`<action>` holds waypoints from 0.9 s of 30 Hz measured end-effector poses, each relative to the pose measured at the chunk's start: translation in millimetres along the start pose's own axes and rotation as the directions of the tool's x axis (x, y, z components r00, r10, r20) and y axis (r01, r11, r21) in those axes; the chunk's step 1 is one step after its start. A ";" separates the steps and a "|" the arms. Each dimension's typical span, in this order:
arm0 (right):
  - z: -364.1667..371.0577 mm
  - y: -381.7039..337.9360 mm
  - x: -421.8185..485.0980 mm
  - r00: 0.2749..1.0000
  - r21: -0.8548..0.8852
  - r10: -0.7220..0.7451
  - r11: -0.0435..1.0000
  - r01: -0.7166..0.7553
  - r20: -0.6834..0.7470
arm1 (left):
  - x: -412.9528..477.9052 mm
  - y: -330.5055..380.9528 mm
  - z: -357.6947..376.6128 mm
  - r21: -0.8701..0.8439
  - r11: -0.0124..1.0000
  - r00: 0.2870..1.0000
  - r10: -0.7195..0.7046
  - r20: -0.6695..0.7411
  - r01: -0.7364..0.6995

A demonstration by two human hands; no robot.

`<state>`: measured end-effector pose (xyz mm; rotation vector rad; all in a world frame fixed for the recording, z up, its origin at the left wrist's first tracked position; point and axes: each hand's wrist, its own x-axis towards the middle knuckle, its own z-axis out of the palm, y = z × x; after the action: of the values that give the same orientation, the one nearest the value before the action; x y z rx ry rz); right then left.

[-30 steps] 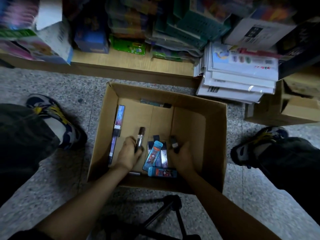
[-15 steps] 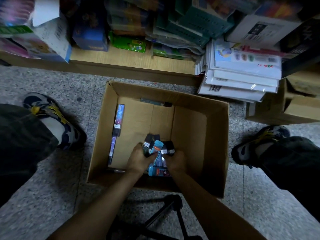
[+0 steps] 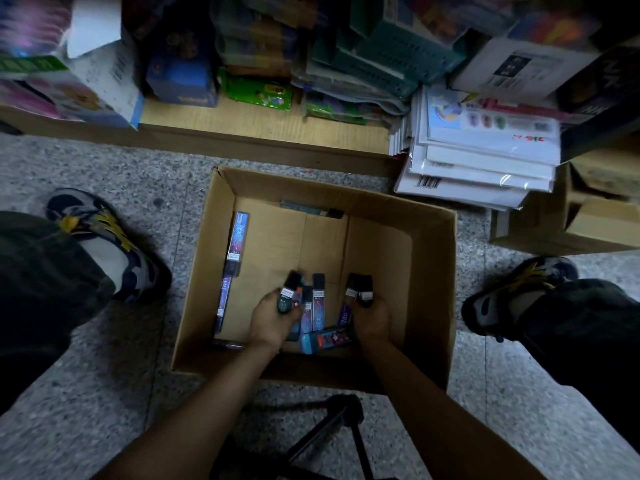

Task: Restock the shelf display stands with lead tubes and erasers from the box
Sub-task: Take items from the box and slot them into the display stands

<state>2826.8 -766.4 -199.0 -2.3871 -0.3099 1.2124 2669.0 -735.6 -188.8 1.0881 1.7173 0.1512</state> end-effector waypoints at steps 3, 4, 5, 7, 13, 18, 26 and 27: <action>3.9 -5.3 -1.3 0.998 -0.016 -0.021 1.000 0.020 -0.051 | -4.6 6.7 -14.1 -0.299 0.951 0.997 -0.079 -0.003 0.074; 6.0 -6.1 -1.5 0.998 -0.084 -0.037 0.996 0.033 -0.055 | -6.5 9.9 -18.7 -0.354 0.932 0.997 -0.081 0.020 0.083; 7.5 -6.6 -2.1 0.997 -0.158 -0.054 0.986 0.045 -0.049 | -8.6 13.4 -23.4 -0.389 0.917 0.996 -0.080 0.048 0.092; 7.6 -9.5 -1.7 0.998 -0.211 -0.061 0.976 0.056 -0.020 | -13.3 19.8 -30.5 -0.445 0.889 0.993 -0.070 0.096 0.106; -15.9 -26.8 -4.8 0.970 0.002 -0.235 0.972 0.236 0.059 | -25.0 31.1 -38.0 -0.559 0.819 0.980 -0.022 0.198 0.131; -44.0 -49.6 -25.7 0.941 0.173 -0.282 0.953 0.250 0.190 | -40.1 42.6 -35.0 -0.570 0.818 0.977 0.048 0.208 0.081; -75.2 -92.8 -100.3 0.792 0.390 -0.329 0.912 0.126 0.514 | -72.3 80.2 -35.7 -0.590 0.807 0.960 0.168 0.225 -0.002; -77.5 -96.2 -107.0 0.794 0.425 -0.357 0.895 0.138 0.493 | -77.3 84.7 -37.9 -0.611 0.792 0.956 0.171 0.240 0.012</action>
<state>2826.3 -745.6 -36.9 -1.5675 -0.5129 1.6530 2690.8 -727.5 -70.4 0.6533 1.2242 0.5407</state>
